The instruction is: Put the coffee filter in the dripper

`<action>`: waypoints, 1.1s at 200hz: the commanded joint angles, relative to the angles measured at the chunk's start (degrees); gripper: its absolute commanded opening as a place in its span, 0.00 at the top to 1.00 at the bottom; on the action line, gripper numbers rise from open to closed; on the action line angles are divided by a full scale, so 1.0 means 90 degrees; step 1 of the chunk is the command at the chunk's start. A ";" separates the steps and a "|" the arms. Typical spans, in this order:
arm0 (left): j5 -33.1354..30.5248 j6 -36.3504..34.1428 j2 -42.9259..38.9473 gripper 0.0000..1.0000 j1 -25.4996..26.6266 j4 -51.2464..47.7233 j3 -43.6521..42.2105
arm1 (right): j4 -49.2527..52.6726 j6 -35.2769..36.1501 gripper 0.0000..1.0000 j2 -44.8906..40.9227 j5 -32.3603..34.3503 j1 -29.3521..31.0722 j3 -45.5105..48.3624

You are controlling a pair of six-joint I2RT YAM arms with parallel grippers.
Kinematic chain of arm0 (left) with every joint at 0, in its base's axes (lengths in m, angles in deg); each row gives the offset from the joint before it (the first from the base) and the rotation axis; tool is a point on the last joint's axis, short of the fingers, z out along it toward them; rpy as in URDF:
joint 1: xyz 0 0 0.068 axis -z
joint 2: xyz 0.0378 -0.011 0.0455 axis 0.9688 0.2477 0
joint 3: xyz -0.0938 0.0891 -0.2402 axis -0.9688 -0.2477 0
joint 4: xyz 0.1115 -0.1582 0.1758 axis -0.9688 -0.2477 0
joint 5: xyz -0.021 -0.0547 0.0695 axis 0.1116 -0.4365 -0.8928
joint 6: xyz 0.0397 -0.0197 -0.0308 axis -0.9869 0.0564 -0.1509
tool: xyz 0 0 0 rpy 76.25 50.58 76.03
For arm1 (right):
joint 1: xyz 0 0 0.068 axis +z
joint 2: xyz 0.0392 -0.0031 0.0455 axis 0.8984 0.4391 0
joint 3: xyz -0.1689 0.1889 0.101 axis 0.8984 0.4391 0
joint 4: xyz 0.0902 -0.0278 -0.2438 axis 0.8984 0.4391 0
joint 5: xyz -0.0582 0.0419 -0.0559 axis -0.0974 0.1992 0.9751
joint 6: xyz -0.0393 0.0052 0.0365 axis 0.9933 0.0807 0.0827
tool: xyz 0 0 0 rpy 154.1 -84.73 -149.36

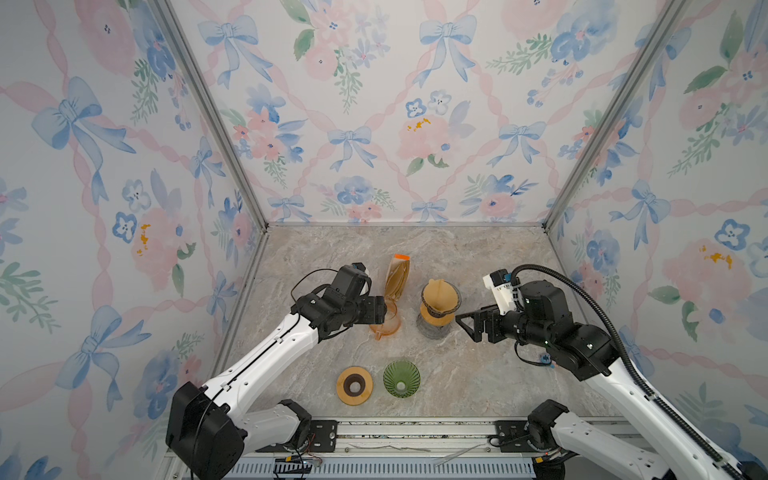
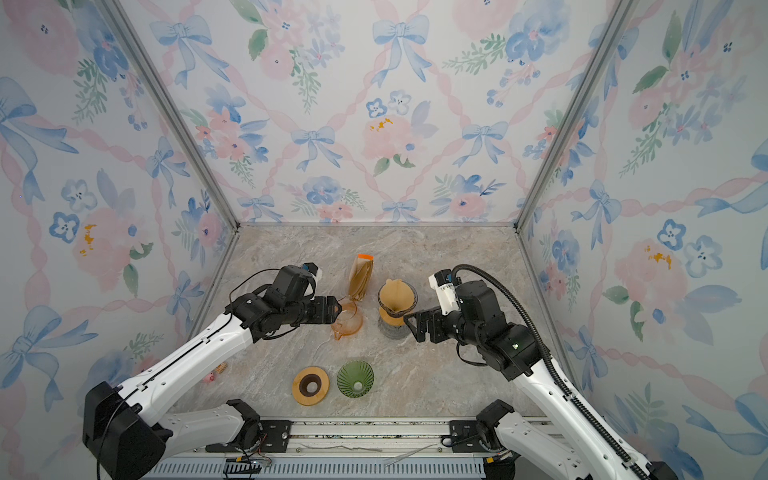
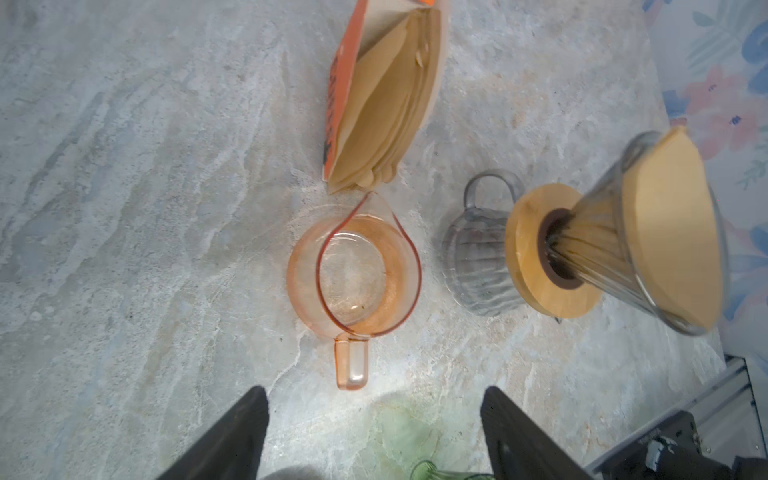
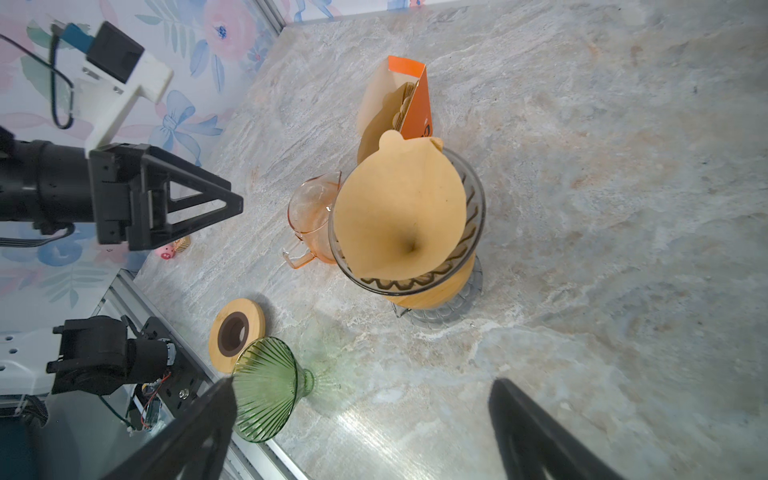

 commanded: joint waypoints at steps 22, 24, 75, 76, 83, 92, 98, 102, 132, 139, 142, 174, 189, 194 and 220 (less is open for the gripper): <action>-0.0012 -0.0477 0.0970 0.27 -0.0169 0.0039 0.0498 | 0.0097 -0.0469 0.04 -0.0162 0.0500 0.0257 0.0180; -0.0035 -0.0502 0.1023 0.27 -0.0174 0.0038 0.0518 | 0.0096 -0.0481 0.04 -0.0168 0.0546 0.0283 0.0180; -0.0612 -0.0941 0.1723 0.35 -0.0217 0.0024 0.0769 | 0.0415 -0.0788 0.04 0.0033 0.1505 0.0788 -0.0211; -0.0607 -0.0949 0.1735 0.35 -0.0221 0.0026 0.0771 | 0.0417 -0.0792 0.04 0.0037 0.1525 0.0795 -0.0216; -0.0552 -0.0977 0.1807 0.35 -0.0219 0.0025 0.0789 | 0.0435 -0.0816 0.04 0.0083 0.1601 0.0847 -0.0257; -0.0520 -0.1005 0.1911 0.36 -0.0218 0.0029 0.0797 | 0.0464 -0.0845 0.04 0.0141 0.1654 0.0886 -0.0298; -0.0517 -0.1036 0.1984 0.36 -0.0217 0.0026 0.0811 | 0.0476 -0.0854 0.04 0.0169 0.1697 0.0922 -0.0327; -0.0515 -0.1058 0.2018 0.36 -0.0213 0.0025 0.0823 | 0.0477 -0.0852 0.04 0.0190 0.1715 0.0931 -0.0335; -0.0552 -0.1185 0.2170 0.38 -0.0216 -0.0012 0.0802 | 0.0456 -0.0784 0.04 0.0289 0.1750 0.0949 -0.0351; -0.0607 -0.1200 0.2168 0.39 -0.0214 -0.0040 0.0783 | 0.0488 -0.0733 0.04 0.0325 0.1740 0.0943 -0.0387; -0.0619 -0.1209 0.2175 0.39 -0.0214 -0.0054 0.0777 | 0.0509 -0.0702 0.04 0.0333 0.1732 0.0944 -0.0403; -0.0860 -0.1201 0.2211 0.39 -0.0205 -0.0307 0.0775 | 0.0701 -0.0497 0.04 0.0411 0.1723 0.0937 -0.0523; -0.0959 -0.1173 0.2225 0.40 -0.0205 -0.0427 0.0763 | 0.0692 -0.0464 0.04 0.0413 0.1706 0.0937 -0.0504; -0.0956 -0.1168 0.2212 0.40 -0.0199 -0.0462 0.0753 | 0.0675 -0.0465 0.04 0.0413 0.1697 0.0936 -0.0489; -0.0968 -0.1135 0.2172 0.42 -0.0195 -0.0567 0.0685 | 0.0579 -0.0501 0.04 0.0396 0.1664 0.0931 -0.0409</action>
